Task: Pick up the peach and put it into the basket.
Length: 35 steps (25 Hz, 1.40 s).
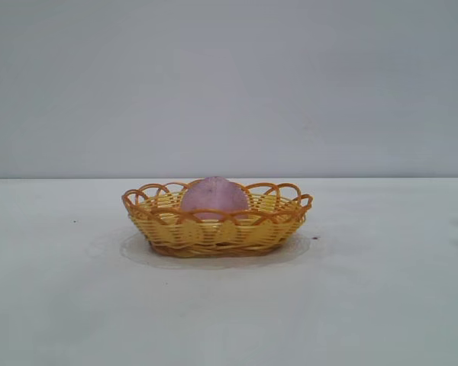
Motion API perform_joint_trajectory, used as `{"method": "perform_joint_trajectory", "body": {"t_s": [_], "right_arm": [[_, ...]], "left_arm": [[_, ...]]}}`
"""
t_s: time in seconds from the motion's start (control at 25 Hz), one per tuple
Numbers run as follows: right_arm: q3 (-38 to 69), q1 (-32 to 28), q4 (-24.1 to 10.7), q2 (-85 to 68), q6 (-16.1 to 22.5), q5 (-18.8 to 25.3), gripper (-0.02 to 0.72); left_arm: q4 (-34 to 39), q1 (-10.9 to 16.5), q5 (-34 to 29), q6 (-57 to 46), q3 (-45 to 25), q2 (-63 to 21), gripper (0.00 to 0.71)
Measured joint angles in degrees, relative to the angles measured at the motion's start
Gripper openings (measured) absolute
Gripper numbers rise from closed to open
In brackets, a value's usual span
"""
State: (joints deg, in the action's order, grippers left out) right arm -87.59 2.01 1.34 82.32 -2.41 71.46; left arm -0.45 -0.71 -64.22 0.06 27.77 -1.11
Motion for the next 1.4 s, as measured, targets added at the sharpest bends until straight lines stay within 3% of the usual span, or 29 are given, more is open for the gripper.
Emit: {"method": "perform_joint_trajectory", "body": {"t_s": [0.84,1.2,1.4], "right_arm": [[45.22,0.0,-1.08,-53.12,0.05,0.94,0.419],[57.51,0.0,-0.79,-72.56,0.16,-3.38,0.419],[58.54,0.0,-0.64,-80.01,1.2,-4.31,0.419]], "left_arm": [[0.0,0.0,0.0,0.0,0.0,0.0,0.397],[0.0,0.0,0.0,0.0,0.0,0.0,0.397],[0.0,0.0,0.0,0.0,0.0,0.0,0.397]]}}
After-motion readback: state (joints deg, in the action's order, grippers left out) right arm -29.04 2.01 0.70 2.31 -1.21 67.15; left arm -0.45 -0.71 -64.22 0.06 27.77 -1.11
